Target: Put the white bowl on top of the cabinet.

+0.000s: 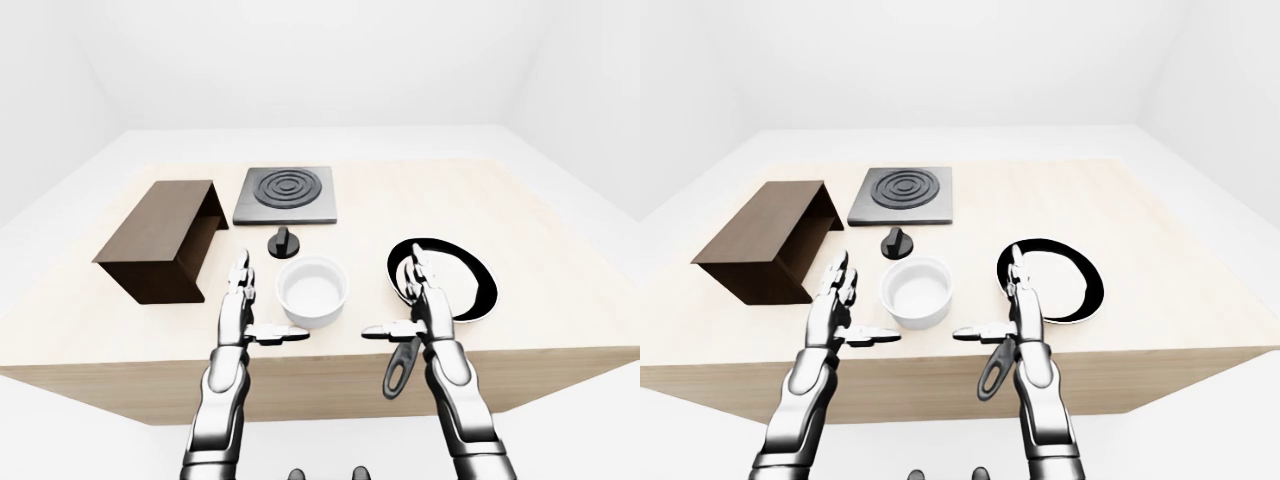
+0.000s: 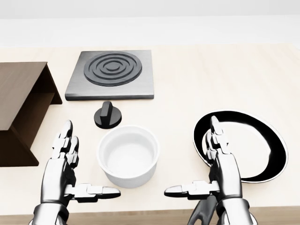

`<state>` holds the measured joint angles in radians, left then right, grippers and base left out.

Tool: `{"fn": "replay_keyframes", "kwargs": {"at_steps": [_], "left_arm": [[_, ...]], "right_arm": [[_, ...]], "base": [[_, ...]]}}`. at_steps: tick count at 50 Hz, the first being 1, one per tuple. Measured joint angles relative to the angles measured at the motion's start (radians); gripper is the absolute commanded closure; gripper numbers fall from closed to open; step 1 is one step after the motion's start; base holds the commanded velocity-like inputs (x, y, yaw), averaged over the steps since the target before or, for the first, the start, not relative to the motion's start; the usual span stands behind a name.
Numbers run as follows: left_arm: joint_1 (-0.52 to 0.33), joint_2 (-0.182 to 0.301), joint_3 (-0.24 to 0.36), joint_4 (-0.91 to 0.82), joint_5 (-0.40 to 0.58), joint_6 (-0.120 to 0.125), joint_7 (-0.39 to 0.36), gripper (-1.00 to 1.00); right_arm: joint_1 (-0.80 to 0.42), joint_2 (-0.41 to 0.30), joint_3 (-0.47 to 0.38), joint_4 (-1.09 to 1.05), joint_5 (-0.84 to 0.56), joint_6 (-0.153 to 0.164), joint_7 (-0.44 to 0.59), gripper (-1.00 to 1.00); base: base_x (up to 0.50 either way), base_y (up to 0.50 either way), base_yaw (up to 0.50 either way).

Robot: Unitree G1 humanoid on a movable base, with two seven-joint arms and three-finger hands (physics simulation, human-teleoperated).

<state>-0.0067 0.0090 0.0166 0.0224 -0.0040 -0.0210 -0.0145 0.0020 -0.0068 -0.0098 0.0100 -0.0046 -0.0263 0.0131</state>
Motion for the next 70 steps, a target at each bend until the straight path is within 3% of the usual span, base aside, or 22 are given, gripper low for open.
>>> {"fn": "replay_keyframes", "kwargs": {"at_steps": [7,15,29,48,59,70], "left_arm": [[-0.005,0.007,0.01,0.025,0.003,-0.025,-0.011,-1.0],[-0.005,0.01,0.012,0.036,0.009,-0.035,-0.019,-1.0],[-0.003,0.01,0.012,0.038,0.019,-0.036,-0.026,-1.0],[-0.002,0.013,0.012,0.043,0.03,-0.037,-0.029,-1.0],[-0.004,0.012,-0.002,0.068,0.059,-0.041,-0.026,-1.0],[0.001,0.003,-0.048,0.051,0.18,0.003,0.011,-1.0]], "right_arm": [[-0.003,-0.006,-0.011,0.016,0.001,-0.023,0.014,-1.0],[-0.011,-0.009,-0.016,0.042,0.01,-0.036,0.032,-1.0],[-0.026,-0.012,-0.018,0.083,-0.006,-0.057,0.023,-1.0],[-0.027,-0.011,-0.014,0.092,-0.017,-0.058,0.014,-1.0],[-0.022,-0.009,-0.013,0.075,-0.006,-0.034,0.022,-1.0],[0.007,-0.011,-0.019,-0.017,-0.001,0.028,0.025,-1.0]], "base": [[0.0,0.0,0.0],[0.0,0.0,0.0],[0.0,0.09,0.0],[0.0,0.35,0.0],[0.0,0.03,0.0],[0.0,0.0,0.0]]}}
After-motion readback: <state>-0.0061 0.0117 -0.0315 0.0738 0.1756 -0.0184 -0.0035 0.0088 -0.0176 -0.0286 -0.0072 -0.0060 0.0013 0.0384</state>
